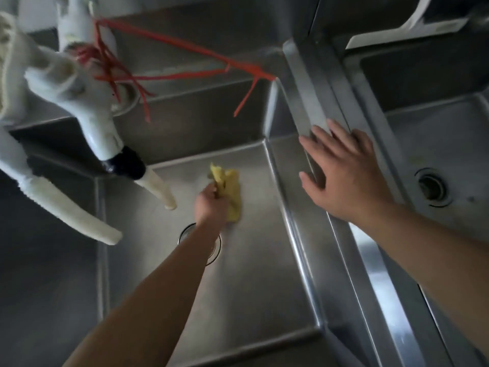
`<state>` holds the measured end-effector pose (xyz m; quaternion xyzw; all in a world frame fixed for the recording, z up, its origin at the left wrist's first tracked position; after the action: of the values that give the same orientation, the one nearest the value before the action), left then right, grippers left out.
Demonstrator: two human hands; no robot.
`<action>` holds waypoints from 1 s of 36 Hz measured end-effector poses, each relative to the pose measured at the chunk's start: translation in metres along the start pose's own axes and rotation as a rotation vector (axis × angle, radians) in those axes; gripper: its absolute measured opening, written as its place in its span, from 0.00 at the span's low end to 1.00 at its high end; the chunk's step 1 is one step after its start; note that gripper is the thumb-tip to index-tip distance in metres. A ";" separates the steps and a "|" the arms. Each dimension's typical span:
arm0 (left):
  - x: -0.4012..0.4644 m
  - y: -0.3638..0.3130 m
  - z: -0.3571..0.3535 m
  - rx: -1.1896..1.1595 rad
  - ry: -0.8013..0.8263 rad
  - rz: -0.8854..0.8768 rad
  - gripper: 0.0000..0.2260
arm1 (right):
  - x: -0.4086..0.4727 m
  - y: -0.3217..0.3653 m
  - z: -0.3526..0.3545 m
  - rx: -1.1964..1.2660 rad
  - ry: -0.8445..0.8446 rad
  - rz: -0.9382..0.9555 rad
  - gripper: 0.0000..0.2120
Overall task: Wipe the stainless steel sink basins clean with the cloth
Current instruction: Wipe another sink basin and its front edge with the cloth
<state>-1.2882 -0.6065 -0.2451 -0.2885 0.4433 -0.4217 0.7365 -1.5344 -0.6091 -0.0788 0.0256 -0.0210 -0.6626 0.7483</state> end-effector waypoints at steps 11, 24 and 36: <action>0.076 -0.056 -0.080 0.334 0.218 -0.054 0.31 | 0.006 -0.004 -0.001 0.061 -0.041 -0.033 0.29; 0.079 -0.053 -0.137 0.603 0.179 -0.073 0.31 | 0.009 -0.004 -0.002 0.071 -0.006 -0.060 0.29; 0.018 -0.017 -0.123 0.800 0.449 -0.279 0.31 | 0.009 -0.002 0.001 0.061 0.062 -0.066 0.30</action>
<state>-1.4006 -0.6369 -0.2929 0.0592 0.3511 -0.7059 0.6123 -1.5355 -0.6181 -0.0781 0.0697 -0.0171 -0.6848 0.7252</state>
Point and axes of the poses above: each hand's wrist, its own x-axis towards the middle knuckle, its own z-axis out of the back of the hand, y = z × x, the point moved 3 cm from there along x, towards the middle knuckle, and after that the axes turned 8 degrees about -z, right-handed, at the moved point
